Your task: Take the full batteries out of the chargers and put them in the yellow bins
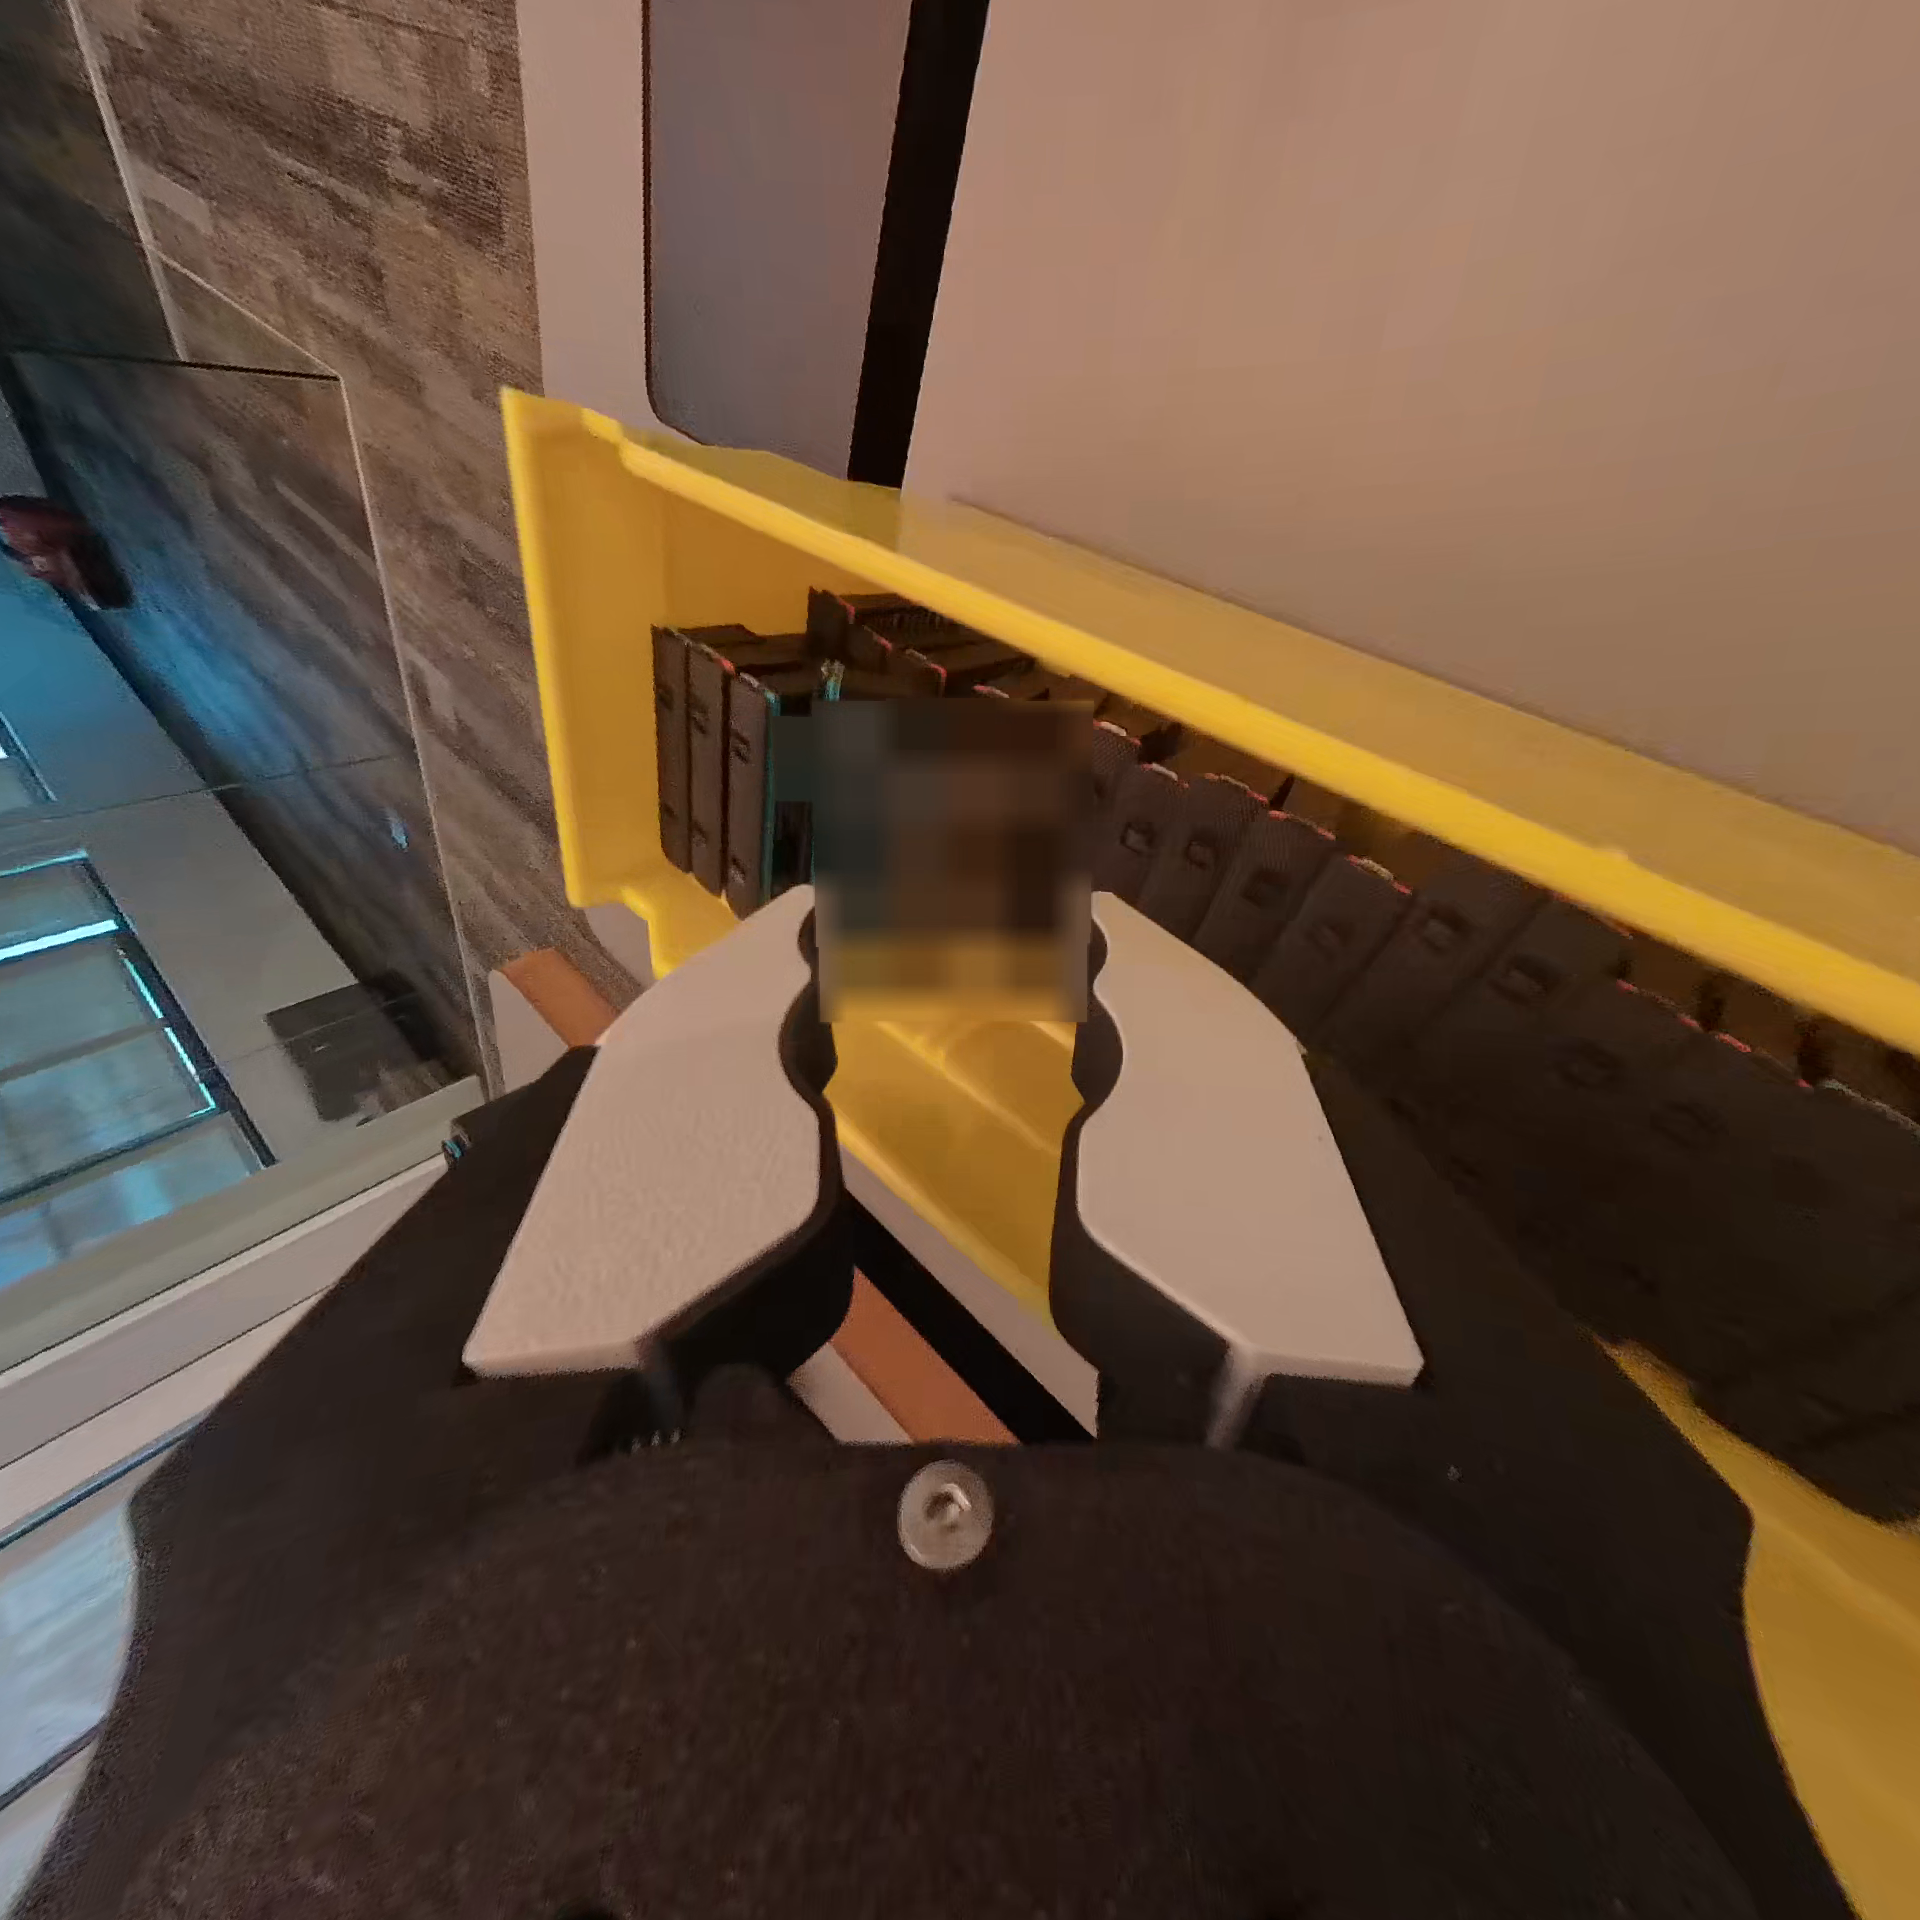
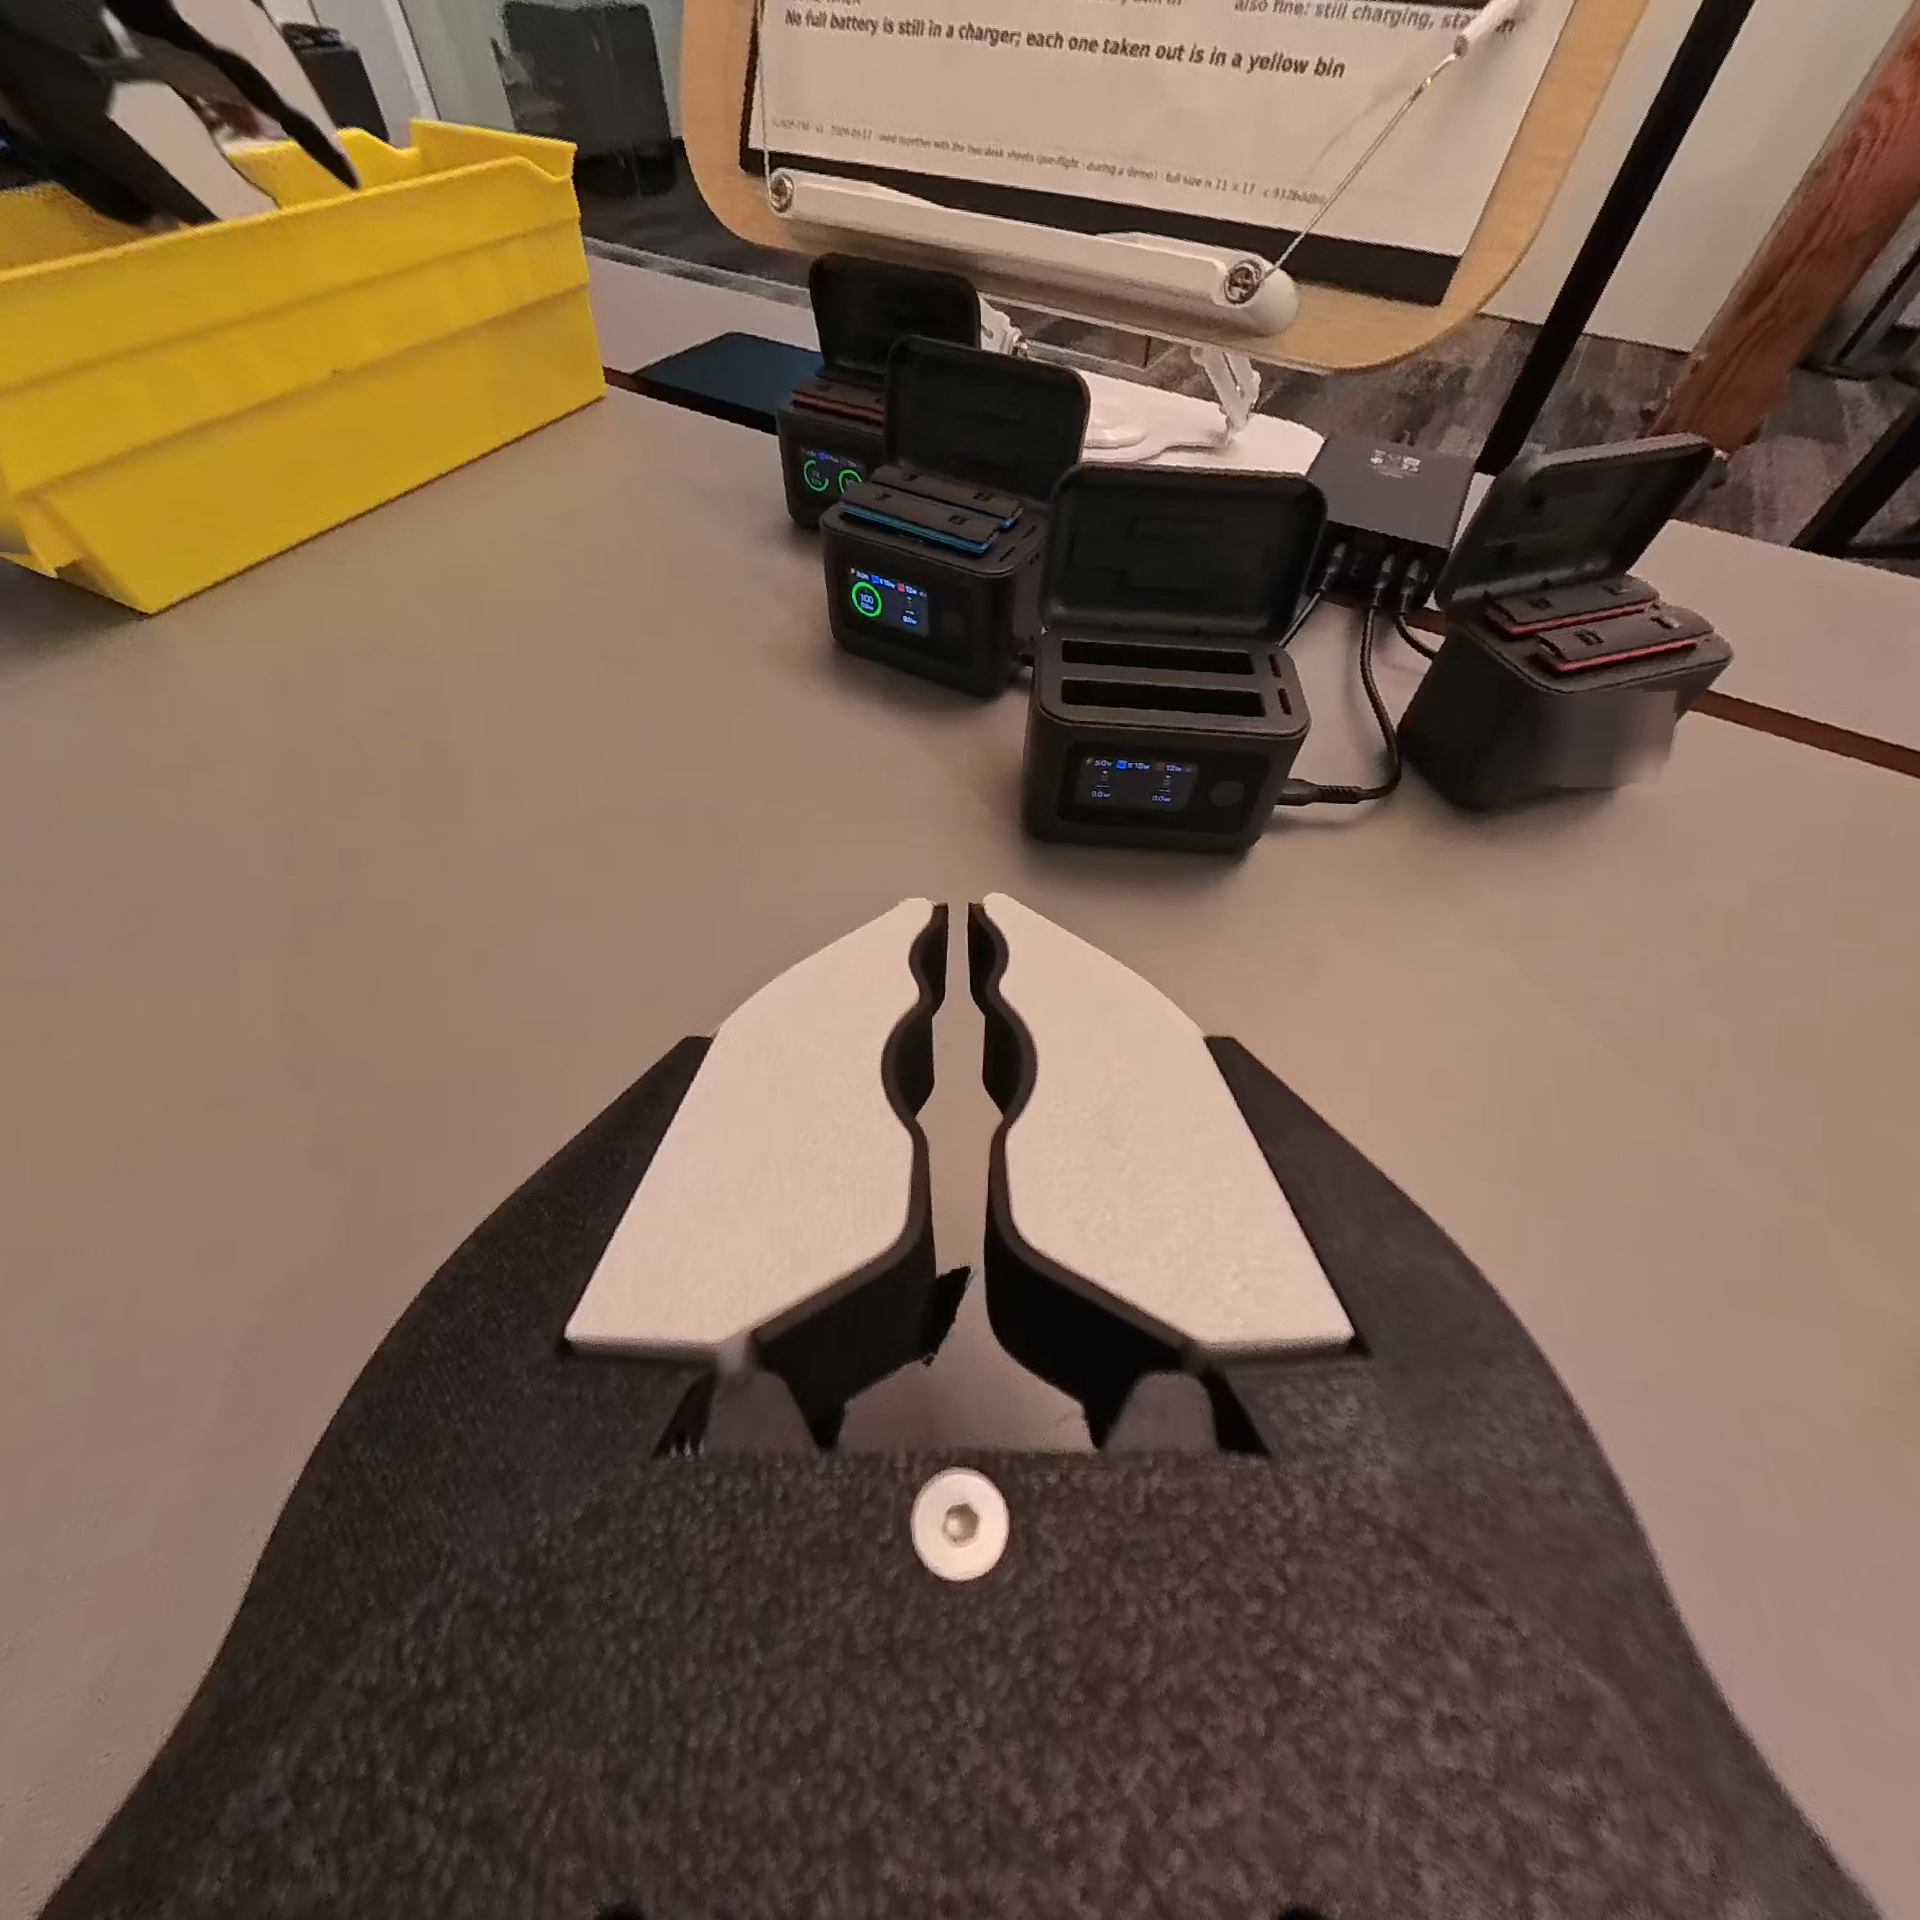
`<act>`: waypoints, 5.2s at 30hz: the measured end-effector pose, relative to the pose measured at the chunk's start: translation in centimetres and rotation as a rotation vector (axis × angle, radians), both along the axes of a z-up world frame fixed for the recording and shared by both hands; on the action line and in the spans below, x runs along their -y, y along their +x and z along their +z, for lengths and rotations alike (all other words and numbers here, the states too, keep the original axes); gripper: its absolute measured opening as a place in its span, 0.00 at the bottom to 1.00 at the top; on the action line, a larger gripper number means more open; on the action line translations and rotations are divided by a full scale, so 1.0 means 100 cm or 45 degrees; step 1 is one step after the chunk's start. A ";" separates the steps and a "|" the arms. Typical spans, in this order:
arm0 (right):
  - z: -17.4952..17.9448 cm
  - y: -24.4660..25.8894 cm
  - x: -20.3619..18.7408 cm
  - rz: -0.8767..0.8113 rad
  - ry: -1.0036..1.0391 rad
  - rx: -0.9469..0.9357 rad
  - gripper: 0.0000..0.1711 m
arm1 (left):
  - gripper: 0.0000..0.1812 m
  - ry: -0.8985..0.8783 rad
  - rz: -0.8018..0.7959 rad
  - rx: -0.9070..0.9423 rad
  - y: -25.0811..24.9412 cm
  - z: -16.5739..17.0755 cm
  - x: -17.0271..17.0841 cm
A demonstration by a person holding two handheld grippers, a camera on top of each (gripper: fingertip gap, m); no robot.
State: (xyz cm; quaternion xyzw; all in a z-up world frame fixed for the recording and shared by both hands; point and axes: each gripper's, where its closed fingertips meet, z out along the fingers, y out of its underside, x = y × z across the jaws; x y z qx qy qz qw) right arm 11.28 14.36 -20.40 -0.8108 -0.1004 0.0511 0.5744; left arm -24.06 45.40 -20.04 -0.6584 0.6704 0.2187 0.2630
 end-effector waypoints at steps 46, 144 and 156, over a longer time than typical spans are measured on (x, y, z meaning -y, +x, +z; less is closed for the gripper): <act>0.081 -0.054 0.025 0.410 0.319 0.091 0.13 | 0.22 0.738 -1.071 0.686 0.305 0.093 0.316; -0.075 -0.066 0.071 0.821 -0.680 0.421 0.48 | 0.13 -1.085 -0.910 0.867 0.277 -0.026 0.331; -0.038 -0.068 0.080 0.831 -0.786 -0.179 0.35 | 0.23 -0.222 -1.281 0.810 0.269 -0.014 0.364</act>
